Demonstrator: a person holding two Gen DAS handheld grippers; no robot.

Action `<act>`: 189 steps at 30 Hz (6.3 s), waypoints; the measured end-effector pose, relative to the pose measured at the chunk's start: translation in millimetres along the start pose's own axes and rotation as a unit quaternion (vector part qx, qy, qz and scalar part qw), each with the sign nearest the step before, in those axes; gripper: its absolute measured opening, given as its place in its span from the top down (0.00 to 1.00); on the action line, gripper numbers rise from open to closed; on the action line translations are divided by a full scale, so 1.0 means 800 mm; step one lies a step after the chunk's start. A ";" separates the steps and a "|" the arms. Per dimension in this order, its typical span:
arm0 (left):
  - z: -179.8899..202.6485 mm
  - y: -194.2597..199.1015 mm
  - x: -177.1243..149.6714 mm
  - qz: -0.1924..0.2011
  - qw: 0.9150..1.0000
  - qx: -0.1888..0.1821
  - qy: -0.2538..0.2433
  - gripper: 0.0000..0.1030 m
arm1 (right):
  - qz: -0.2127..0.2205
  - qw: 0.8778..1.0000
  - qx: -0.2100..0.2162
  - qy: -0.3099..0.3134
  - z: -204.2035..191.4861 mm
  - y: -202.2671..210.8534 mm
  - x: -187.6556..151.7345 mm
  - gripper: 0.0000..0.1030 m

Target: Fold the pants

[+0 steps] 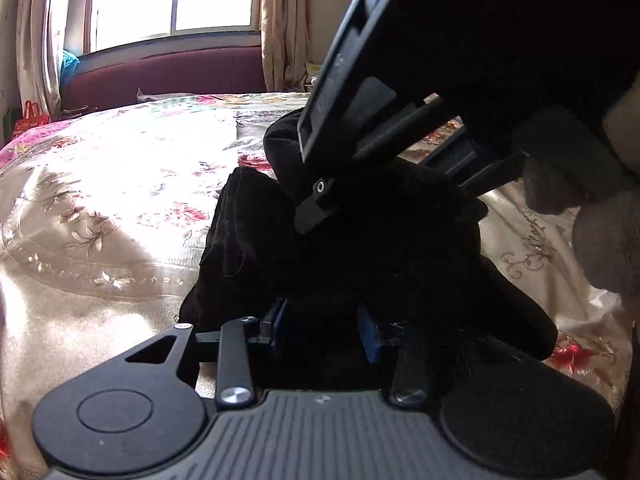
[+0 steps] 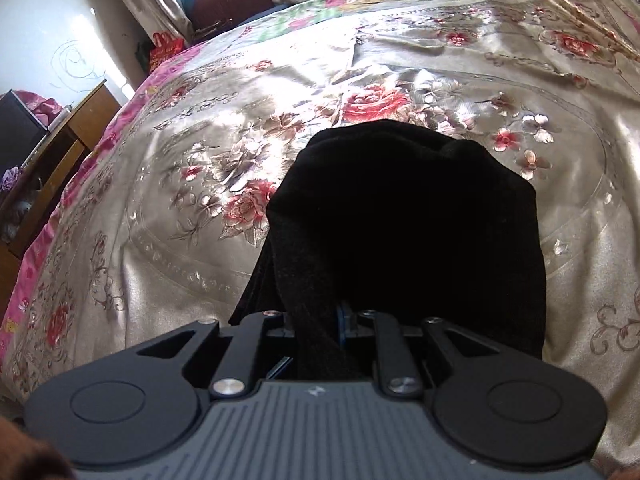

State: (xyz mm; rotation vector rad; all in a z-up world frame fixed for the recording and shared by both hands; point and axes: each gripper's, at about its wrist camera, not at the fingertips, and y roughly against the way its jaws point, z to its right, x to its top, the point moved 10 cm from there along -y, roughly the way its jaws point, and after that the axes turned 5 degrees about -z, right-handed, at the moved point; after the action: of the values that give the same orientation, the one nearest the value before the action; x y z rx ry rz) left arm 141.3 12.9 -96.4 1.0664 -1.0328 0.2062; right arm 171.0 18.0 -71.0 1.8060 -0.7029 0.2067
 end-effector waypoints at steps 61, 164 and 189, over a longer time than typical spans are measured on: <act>-0.057 -0.012 0.075 -0.060 0.998 0.009 -0.014 0.61 | -0.062 0.968 0.211 0.125 0.062 -0.097 0.140 0.82; 0.050 0.065 0.019 -0.036 0.985 0.166 0.031 0.00 | 0.081 0.996 0.039 -0.011 0.145 0.115 -0.105 0.62; 0.060 0.061 0.008 -0.044 0.986 0.162 0.024 0.00 | 0.074 0.997 0.028 -0.012 0.152 0.110 -0.116 0.62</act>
State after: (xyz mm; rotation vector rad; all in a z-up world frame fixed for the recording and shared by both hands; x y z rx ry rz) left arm 87.3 -2.7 -56.4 1.3916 -0.9246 0.3344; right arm 23.2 -76.8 -86.6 1.8143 -0.8571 0.3058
